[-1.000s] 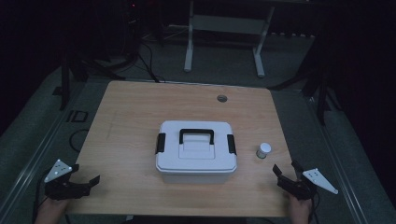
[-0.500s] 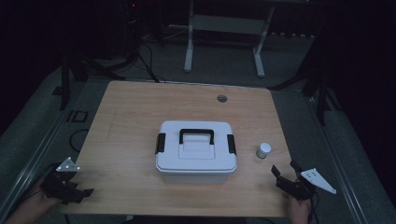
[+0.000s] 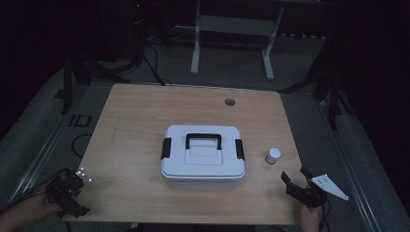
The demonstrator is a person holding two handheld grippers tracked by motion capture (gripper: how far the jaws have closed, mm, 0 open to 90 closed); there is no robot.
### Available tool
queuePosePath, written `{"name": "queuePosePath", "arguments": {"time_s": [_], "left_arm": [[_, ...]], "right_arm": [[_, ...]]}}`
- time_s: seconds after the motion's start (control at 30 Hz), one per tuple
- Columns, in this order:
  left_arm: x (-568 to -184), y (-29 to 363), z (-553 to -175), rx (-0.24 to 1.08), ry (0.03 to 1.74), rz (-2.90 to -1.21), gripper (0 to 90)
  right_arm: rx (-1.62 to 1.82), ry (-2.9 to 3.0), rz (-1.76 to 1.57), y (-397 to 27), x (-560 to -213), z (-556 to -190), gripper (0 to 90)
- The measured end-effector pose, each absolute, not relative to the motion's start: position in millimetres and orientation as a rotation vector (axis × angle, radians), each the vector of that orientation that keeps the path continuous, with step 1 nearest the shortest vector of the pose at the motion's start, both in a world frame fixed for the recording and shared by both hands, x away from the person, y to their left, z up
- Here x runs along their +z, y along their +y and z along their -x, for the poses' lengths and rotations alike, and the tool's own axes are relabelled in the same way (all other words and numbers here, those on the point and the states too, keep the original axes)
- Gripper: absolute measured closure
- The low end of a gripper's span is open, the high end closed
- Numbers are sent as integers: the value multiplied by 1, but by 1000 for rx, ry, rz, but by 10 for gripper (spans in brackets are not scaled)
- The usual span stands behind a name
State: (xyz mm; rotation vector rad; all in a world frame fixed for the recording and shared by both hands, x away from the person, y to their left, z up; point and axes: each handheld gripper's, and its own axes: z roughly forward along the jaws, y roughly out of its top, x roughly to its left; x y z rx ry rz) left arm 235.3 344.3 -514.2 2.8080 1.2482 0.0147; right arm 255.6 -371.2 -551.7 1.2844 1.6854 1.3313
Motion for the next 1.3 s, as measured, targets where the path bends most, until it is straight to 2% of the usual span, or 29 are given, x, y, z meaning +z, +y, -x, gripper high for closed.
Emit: {"name": "queuePosePath", "arguments": {"time_s": [0.17, 0.43, 1.3], "left_arm": [[-510, 344, -235, -47, 1208, -2819, 15], [-500, 342, -238, -63, 1193, -2838, 16], [-433, 287, -270, 32, 955, -2889, 17]], "right_arm": [[1325, 1690, -1285, -371, -552, -256, 135], [1297, 1722, -1285, -369, -552, -257, 117], [1332, 1779, -1234, -368, -550, -254, 116]]}}
